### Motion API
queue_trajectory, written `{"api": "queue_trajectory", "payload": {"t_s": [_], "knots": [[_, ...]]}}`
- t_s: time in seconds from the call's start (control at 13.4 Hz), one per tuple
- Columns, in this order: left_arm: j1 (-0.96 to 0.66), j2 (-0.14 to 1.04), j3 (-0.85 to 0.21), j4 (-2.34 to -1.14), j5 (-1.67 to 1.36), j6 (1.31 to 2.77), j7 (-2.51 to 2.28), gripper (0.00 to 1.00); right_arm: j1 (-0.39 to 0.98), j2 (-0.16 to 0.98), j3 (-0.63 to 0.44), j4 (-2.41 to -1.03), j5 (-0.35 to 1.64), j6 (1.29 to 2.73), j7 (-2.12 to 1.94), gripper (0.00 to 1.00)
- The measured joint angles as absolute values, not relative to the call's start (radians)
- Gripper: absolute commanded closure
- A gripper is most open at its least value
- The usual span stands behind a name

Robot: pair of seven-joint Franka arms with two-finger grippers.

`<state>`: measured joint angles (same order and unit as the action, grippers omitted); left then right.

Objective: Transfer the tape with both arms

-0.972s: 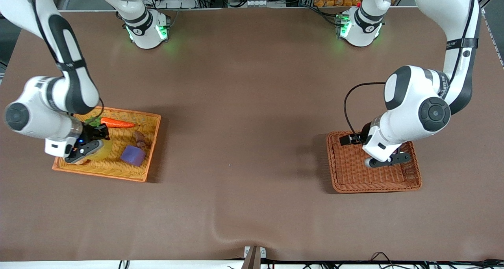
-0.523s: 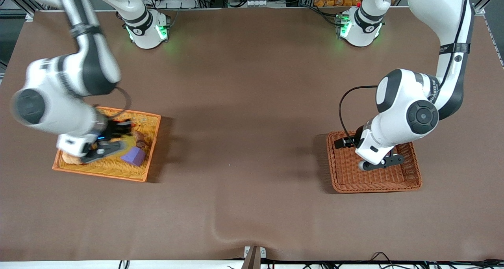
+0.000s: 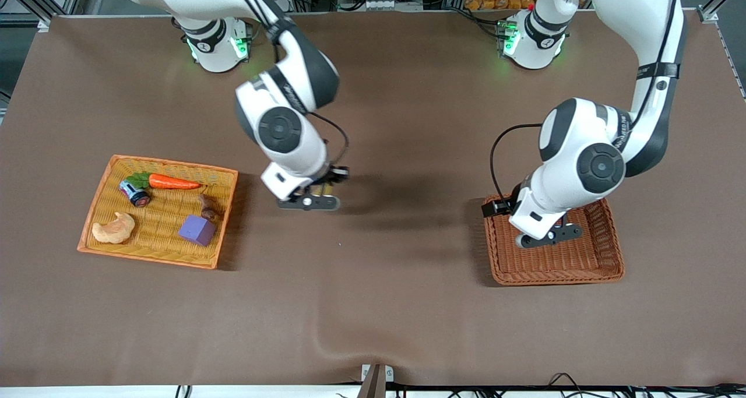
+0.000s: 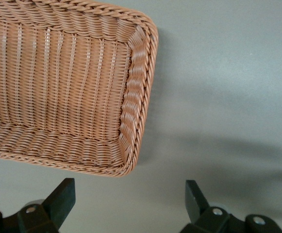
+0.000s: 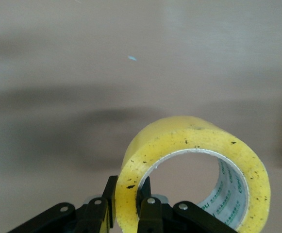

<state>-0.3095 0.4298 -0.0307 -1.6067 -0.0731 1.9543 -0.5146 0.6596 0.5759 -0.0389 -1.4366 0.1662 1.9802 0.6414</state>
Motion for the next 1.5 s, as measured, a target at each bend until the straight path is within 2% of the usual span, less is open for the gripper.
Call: {"api": "queue_trajectory", "payload": {"t_s": [0.22, 0.45, 0.52, 0.6, 0.75, 0.9, 1.2, 1.5], "knots": [[-0.329, 0.432, -0.031, -1.606, -0.063, 1.954, -0.546, 0.00, 0.723, 0.673, -0.039, -1.418, 0.174, 2.144, 0.715, 1.00], [-0.354, 0.436, -0.032, -1.606, -0.063, 1.953, -0.580, 0.00, 0.765, 0.748, -0.041, -1.412, 0.174, 2.186, 0.728, 1.00], [-0.361, 0.437, -0.032, -1.606, -0.063, 1.952, -0.586, 0.00, 0.771, 0.763, -0.042, -1.410, 0.174, 2.188, 0.730, 0.91], [-0.366, 0.438, -0.032, -1.606, -0.063, 1.946, -0.587, 0.00, 0.774, 0.771, -0.042, -1.408, 0.174, 2.188, 0.730, 0.76], [-0.376, 0.438, -0.032, -1.606, -0.063, 1.913, -0.587, 0.00, 0.775, 0.776, -0.044, -1.408, 0.174, 2.186, 0.730, 0.31], [-0.390, 0.438, -0.033, -1.606, -0.063, 1.871, -0.587, 0.00, 0.775, 0.777, -0.054, -1.405, 0.174, 2.183, 0.730, 0.00], [-0.423, 0.438, -0.034, -1.605, -0.063, 1.842, -0.595, 0.00, 0.769, 0.745, -0.098, -1.367, 0.174, 2.120, 0.730, 0.00], [-0.493, 0.457, -0.036, -1.606, -0.063, 1.839, -0.716, 0.00, 0.712, 0.586, -0.153, -1.364, 0.174, 2.000, 0.672, 0.00]]}}
